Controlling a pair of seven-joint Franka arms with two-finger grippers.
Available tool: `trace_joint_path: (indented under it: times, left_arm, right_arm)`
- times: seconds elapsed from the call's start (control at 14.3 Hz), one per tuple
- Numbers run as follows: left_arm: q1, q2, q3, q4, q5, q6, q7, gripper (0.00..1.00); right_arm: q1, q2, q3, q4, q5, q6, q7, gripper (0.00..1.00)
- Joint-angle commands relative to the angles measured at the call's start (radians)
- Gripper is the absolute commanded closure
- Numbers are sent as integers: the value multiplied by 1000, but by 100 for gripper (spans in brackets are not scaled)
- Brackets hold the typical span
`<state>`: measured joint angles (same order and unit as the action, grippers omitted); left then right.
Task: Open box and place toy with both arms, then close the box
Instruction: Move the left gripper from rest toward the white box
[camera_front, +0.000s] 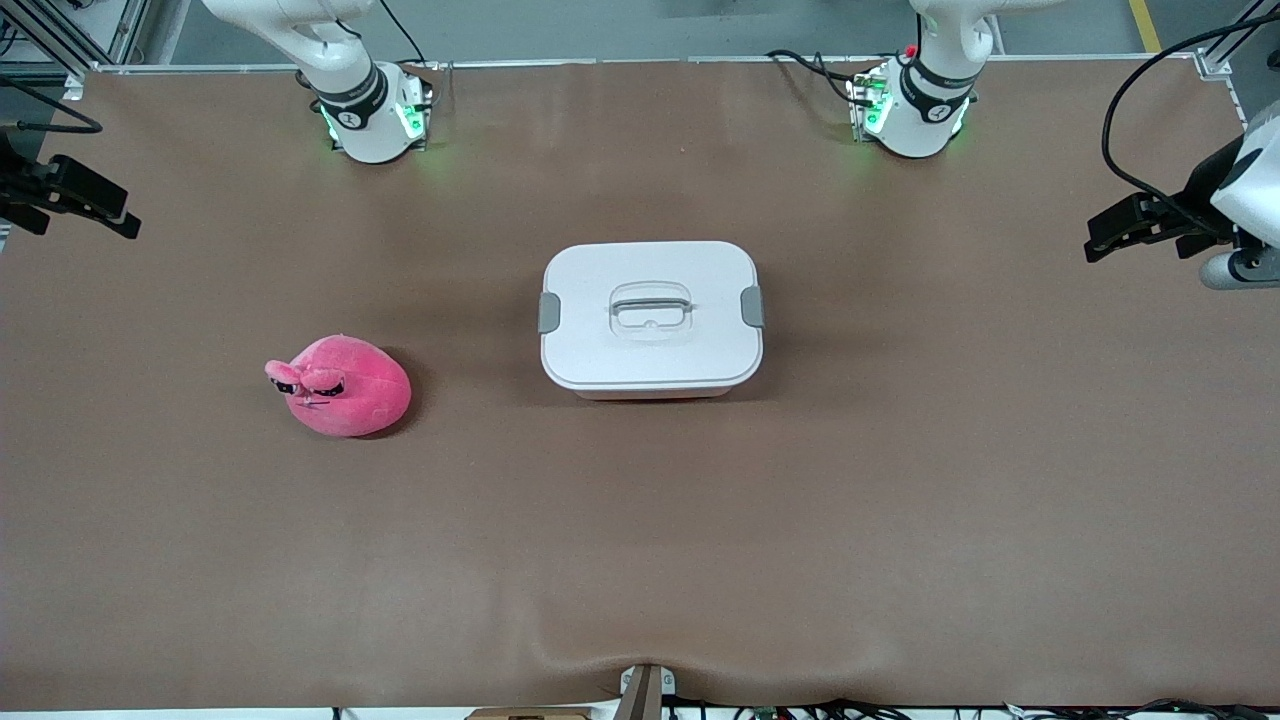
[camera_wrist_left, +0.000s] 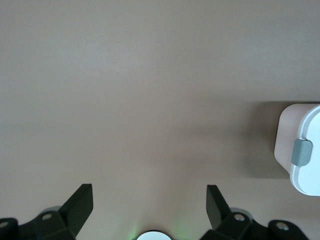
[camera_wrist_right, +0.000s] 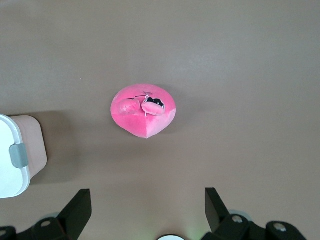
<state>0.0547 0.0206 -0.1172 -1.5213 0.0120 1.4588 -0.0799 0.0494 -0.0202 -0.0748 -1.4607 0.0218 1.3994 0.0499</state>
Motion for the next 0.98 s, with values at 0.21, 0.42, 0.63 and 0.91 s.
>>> trace_joint_path:
  times: [0.21, 0.42, 0.63, 0.91]
  left_arm:
    - [7, 13, -1, 24, -14, -3, 15, 0]
    - [5, 18, -1, 26, -10, -3, 18, 0]
    - [-1, 39, -1, 53, -9, -1, 15, 0]
    - [-1, 62, -1, 67, -1, 0, 12, 0]
  right_arm:
    - [-8, 2, 3, 13, 6, -11, 2, 0]
    - [-8, 2, 1, 13, 7, -11, 2, 0]
    - [-8, 2, 3, 13, 7, -11, 1, 0]
    - [-8, 2, 3, 13, 7, -10, 2, 0]
